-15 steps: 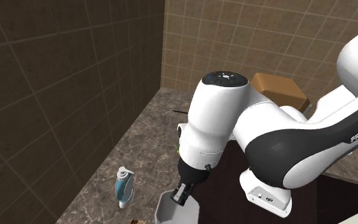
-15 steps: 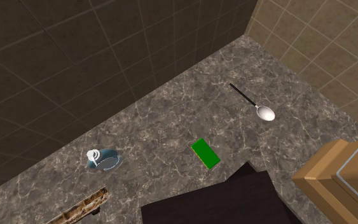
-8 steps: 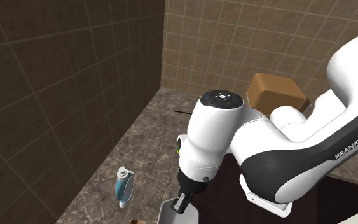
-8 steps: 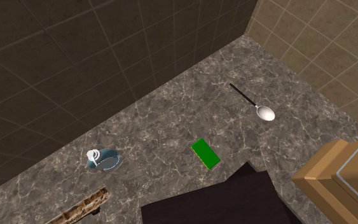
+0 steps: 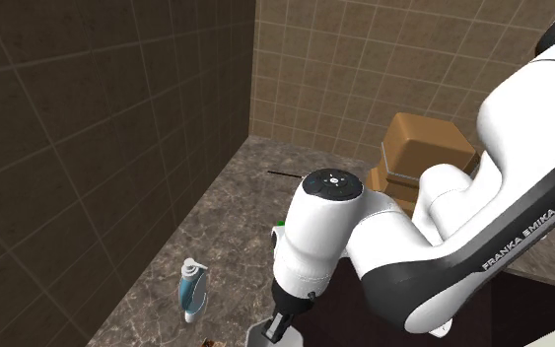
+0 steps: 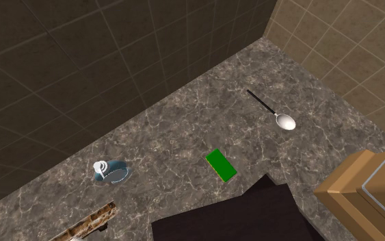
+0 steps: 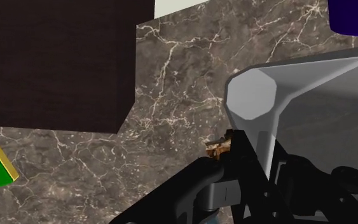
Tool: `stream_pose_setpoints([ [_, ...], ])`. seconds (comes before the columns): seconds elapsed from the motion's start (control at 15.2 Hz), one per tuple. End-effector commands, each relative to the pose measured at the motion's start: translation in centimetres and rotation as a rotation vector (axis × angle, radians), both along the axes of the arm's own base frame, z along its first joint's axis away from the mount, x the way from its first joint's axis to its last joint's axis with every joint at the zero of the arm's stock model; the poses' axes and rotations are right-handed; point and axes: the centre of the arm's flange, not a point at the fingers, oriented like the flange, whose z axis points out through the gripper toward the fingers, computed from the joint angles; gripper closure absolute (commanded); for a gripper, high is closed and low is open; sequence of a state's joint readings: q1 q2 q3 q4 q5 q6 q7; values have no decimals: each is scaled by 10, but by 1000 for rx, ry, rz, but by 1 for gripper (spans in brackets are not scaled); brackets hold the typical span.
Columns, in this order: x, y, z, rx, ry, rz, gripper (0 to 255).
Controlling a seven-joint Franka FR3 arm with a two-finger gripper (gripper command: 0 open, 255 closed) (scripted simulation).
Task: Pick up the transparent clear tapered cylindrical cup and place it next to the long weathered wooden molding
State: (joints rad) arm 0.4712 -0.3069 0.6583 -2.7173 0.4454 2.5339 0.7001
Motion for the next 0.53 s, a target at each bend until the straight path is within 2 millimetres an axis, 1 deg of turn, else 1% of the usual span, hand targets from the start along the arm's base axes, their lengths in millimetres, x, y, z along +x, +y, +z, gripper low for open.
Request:
stream_pose_setpoints([
  [0.0, 0, -1, -9, 1, -1, 0, 255],
  [0.46, 0, -1, -46, 1, -1, 0, 255],
])
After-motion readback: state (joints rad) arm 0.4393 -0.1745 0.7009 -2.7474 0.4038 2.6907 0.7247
